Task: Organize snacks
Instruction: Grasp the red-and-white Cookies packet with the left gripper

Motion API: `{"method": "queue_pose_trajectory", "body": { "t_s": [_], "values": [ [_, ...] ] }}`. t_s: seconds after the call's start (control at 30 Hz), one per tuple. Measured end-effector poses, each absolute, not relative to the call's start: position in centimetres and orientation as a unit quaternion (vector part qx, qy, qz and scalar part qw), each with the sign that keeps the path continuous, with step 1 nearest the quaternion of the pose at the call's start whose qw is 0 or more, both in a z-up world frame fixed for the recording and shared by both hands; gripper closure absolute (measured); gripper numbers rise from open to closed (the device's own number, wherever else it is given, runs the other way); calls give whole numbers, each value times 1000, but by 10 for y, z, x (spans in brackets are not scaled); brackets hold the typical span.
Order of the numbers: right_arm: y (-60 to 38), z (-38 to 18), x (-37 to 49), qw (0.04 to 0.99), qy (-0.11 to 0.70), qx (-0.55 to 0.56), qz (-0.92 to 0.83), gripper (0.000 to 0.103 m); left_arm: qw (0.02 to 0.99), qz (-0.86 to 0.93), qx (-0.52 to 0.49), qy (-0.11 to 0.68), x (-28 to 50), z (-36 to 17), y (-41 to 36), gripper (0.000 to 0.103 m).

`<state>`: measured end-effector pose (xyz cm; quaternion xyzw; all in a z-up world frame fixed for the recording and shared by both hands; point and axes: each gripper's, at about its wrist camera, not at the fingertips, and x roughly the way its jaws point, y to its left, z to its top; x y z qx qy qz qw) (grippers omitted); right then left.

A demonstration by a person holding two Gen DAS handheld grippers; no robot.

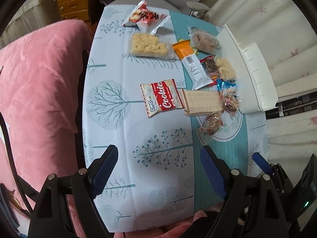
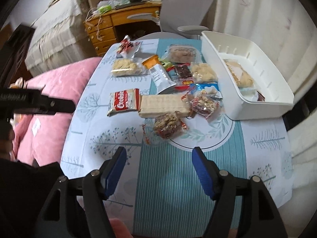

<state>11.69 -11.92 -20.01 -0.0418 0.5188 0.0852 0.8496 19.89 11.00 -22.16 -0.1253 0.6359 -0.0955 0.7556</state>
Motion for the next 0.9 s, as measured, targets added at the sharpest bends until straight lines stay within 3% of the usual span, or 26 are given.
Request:
{"method": "queue_pose_trajectory", "body": {
  "t_s": [0.9],
  "values": [
    [-114,-280,180,830,514,-144,159,31,685,10,-138,715,300,-324,79,19]
  ]
}}
